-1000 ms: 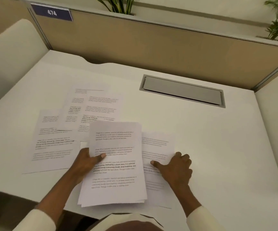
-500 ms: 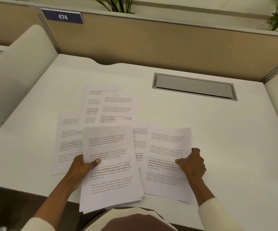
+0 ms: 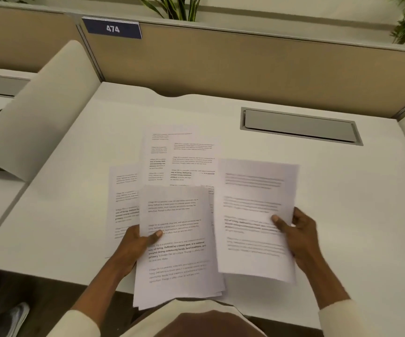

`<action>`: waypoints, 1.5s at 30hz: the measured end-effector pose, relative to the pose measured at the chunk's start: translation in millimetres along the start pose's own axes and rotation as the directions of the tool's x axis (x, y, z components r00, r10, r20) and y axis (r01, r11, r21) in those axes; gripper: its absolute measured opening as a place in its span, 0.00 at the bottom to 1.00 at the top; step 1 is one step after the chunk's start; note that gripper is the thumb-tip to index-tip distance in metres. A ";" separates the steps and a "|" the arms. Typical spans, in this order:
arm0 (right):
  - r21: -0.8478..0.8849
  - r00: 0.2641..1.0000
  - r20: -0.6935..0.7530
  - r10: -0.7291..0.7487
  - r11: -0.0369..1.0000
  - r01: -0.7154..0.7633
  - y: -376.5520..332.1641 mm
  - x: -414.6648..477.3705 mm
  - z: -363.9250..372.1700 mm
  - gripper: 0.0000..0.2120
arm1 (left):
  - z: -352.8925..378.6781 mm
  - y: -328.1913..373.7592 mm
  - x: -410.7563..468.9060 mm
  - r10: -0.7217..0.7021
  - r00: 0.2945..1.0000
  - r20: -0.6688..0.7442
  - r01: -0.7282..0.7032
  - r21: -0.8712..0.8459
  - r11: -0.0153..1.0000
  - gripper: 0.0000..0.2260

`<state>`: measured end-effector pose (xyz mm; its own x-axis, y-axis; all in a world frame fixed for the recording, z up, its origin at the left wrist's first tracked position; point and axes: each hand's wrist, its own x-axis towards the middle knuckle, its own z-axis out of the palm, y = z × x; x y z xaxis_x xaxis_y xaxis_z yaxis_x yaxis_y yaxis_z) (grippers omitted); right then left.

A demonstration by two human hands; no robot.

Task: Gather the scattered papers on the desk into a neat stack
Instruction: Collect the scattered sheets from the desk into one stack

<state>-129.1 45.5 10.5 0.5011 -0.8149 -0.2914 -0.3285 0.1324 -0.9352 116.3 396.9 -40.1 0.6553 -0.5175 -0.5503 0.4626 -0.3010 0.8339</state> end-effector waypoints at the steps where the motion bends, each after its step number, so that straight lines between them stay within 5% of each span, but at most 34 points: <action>1: -0.003 0.999 0.043 0.002 1.000 -0.002 3.5 -6.2 16.8 0.12 | -0.8 -0.5 0.7 0.000 1.000 0.004 0.000 -0.002 1.000 0.23; 6: -0.106 0.974 0.220 0.046 0.994 -0.023 17.4 -37.0 102.8 0.15 | -0.1 0.6 2.5 -0.001 0.999 -0.034 0.000 -0.005 1.000 0.17; 13: -0.295 0.982 0.171 0.073 0.955 -0.020 28.4 -65.0 153.0 0.11 | 1.9 1.9 0.0 0.073 0.997 -0.036 -0.069 0.111 0.991 0.16; 16: -0.378 0.997 0.024 0.079 0.923 -0.064 28.8 -67.3 148.0 0.09 | -1.1 -4.9 3.9 0.098 0.994 -0.048 -0.090 0.149 0.985 0.14; 18: -0.547 0.991 -0.135 0.003 0.834 -0.077 28.9 -65.6 137.6 0.13 | -3.6 -7.0 5.5 0.099 0.993 -0.061 -0.090 0.131 0.987 0.14; 22: -0.841 0.971 -0.239 -0.018 0.504 -0.197 21.6 -57.9 122.1 0.43 | -15.6 -5.8 5.6 0.090 0.994 -0.069 -0.086 0.056 0.995 0.15; 25: -0.893 0.966 -0.253 0.054 0.372 -0.254 10.4 -54.7 123.1 0.46 | -29.7 -2.6 1.7 0.092 0.993 -0.080 -0.092 0.008 0.996 0.15; 31: -0.802 0.936 -0.257 0.240 0.487 -0.345 -7.5 -38.7 132.8 0.49 | -61.8 -4.8 -0.4 0.086 0.985 -0.152 -0.090 -0.015 0.996 0.14; 35: -0.652 0.933 -0.230 0.278 0.667 -0.360 -4.4 -28.2 126.8 0.34 | -76.9 -9.5 -0.4 0.077 0.983 -0.167 -0.084 -0.036 0.996 0.12; 39: -0.434 0.949 -0.233 0.212 0.851 -0.297 -5.6 -28.7 121.6 0.10 | -89.7 -11.2 1.5 0.069 0.983 -0.169 -0.080 -0.059 0.995 0.13; 45: -0.419 0.984 -0.176 0.007 0.904 -0.082 -26.2 -23.1 105.2 0.08 | -100.2 -10.9 6.8 0.043 0.983 -0.181 -0.056 -0.067 0.996 0.13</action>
<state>-47.9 120.2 20.5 0.3498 -0.9005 -0.2583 -0.6737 -0.0502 -0.7373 175.5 477.0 -57.1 0.7718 -0.3767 -0.5122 0.4638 -0.2175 0.8588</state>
